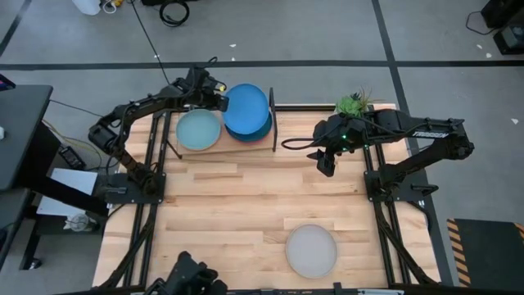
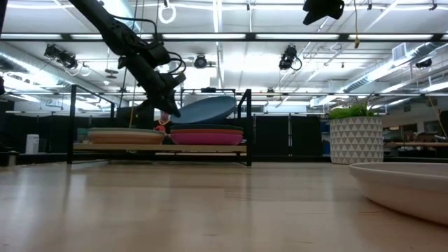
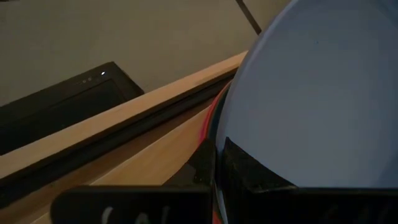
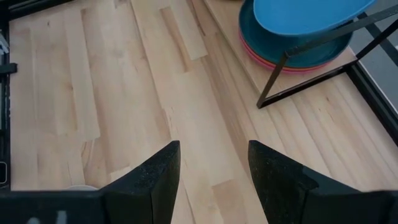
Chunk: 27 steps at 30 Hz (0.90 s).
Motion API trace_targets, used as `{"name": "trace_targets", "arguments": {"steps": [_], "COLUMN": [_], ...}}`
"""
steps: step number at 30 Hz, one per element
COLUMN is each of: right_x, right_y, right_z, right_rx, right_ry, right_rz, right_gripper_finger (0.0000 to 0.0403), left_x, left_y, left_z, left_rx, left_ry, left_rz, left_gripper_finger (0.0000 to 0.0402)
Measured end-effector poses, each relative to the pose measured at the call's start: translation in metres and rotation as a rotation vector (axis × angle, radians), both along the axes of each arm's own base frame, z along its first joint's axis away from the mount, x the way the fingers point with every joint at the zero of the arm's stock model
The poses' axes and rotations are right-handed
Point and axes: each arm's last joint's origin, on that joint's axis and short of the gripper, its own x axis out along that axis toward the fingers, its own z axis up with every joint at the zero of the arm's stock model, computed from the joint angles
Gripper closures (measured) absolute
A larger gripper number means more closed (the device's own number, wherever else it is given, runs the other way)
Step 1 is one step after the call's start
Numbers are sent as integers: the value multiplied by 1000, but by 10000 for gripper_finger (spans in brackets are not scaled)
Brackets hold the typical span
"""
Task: Place and stack plates onto a shelf
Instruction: Stack the blue plate on top of the dark green plate on the shelf
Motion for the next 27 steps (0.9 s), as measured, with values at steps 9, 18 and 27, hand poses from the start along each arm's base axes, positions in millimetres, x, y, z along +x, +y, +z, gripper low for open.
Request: {"name": "trace_targets", "arguments": {"steps": [9,18,27], "right_x": [0,0,0], "right_y": [0,0,0], "right_z": [0,0,0], "right_rx": [-1,-2,-2], "right_ry": [1,1,2], "right_rz": [2,3,3], "right_gripper_finger": [208,208,208], "left_x": [8,18,21], "left_y": [-3,3,4], "left_z": [-4,-19,-24], "left_rx": [2,5,4], "left_ry": [8,12,12], "left_rz": [15,9,3], "left_gripper_finger": [388,387,361]}}
